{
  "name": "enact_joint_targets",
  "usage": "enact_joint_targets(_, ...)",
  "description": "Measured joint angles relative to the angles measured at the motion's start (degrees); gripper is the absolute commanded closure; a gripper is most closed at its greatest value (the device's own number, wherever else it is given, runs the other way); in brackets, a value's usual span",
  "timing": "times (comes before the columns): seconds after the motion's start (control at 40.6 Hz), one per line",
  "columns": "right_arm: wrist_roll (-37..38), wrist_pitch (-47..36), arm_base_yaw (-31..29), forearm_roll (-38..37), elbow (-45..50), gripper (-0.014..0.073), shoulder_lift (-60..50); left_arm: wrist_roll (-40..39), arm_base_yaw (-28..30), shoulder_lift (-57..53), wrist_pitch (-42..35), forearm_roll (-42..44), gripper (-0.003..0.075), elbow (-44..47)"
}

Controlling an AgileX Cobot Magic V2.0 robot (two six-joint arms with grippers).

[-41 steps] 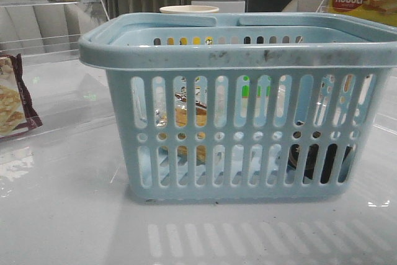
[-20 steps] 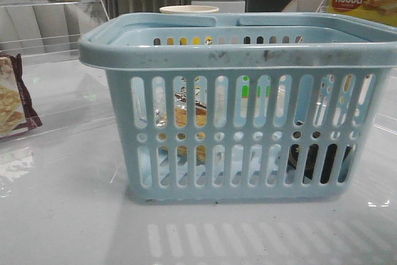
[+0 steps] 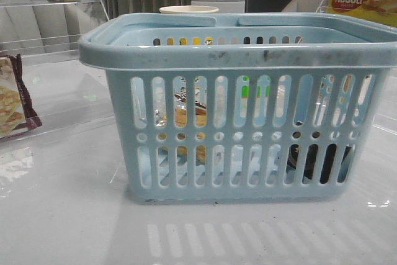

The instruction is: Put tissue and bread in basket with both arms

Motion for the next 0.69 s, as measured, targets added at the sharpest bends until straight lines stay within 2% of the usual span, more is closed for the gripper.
enact_joint_targets(0.419, 0.27, -2.0, -0.48, 0.0, 0.65, 0.0566, -0.11, 0.0, 0.0, 0.0, 0.0, 0.0, 0.0629, 0.0)
enact_joint_targets(0.69, 11.13, -4.12, -0.48, -7.58, 0.65, 0.0566, -0.11, 0.0, 0.0, 0.0, 0.0, 0.0, 0.0629, 0.0)
